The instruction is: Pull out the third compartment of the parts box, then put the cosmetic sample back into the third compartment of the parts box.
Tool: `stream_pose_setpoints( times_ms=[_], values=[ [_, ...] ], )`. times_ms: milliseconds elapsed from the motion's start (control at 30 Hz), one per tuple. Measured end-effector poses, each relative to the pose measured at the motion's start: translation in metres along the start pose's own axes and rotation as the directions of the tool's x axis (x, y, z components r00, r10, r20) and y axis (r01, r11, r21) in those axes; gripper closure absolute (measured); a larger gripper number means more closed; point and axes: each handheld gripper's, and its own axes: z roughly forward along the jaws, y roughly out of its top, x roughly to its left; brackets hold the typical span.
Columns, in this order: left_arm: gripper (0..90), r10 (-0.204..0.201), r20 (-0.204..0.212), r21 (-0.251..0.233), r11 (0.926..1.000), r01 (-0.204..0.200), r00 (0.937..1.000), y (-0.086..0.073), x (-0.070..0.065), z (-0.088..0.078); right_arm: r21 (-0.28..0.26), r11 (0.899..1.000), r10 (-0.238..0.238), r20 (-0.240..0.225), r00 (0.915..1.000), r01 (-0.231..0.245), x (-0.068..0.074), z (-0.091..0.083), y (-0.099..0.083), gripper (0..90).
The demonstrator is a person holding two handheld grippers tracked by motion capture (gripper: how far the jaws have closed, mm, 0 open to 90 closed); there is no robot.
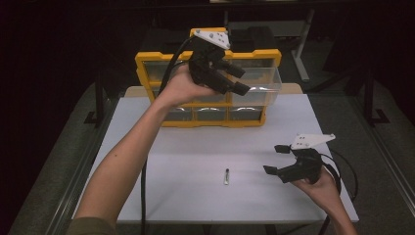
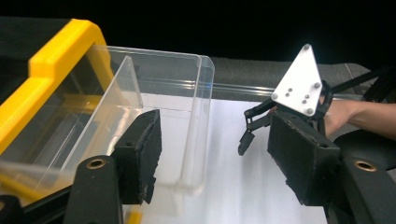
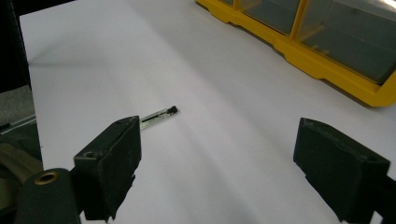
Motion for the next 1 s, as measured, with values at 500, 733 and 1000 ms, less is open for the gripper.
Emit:
stream_pose_setpoints(
  times_ms=[500, 733, 1000],
  values=[
    [28.8, -0.031, -0.068, -0.019, 0.9994, 0.03, 0.9972, -0.041, -0.023, -0.043, 0.034, 0.999, 0.015, 0.01, 0.9998, -0.015, 0.0, 0.007, -0.001, 14.5],
    [27.1, -0.049, -0.101, -0.027, 0.9985, 0.047, 0.9937, -0.062, -0.037, -0.057, 0.039, 0.999, 0.018, 0.01, 0.9998, -0.018, 0.0, 0.009, 0.001, 14.8],
    [25.6, -0.066, -0.142, -0.028, 0.9977, 0.062, 0.9877, -0.088, -0.049, -0.071, 0.055, 0.998, 0.012, 0.007, 0.9999, -0.012, 0.003, 0.012, 0.003, 17.9]
  ],
)
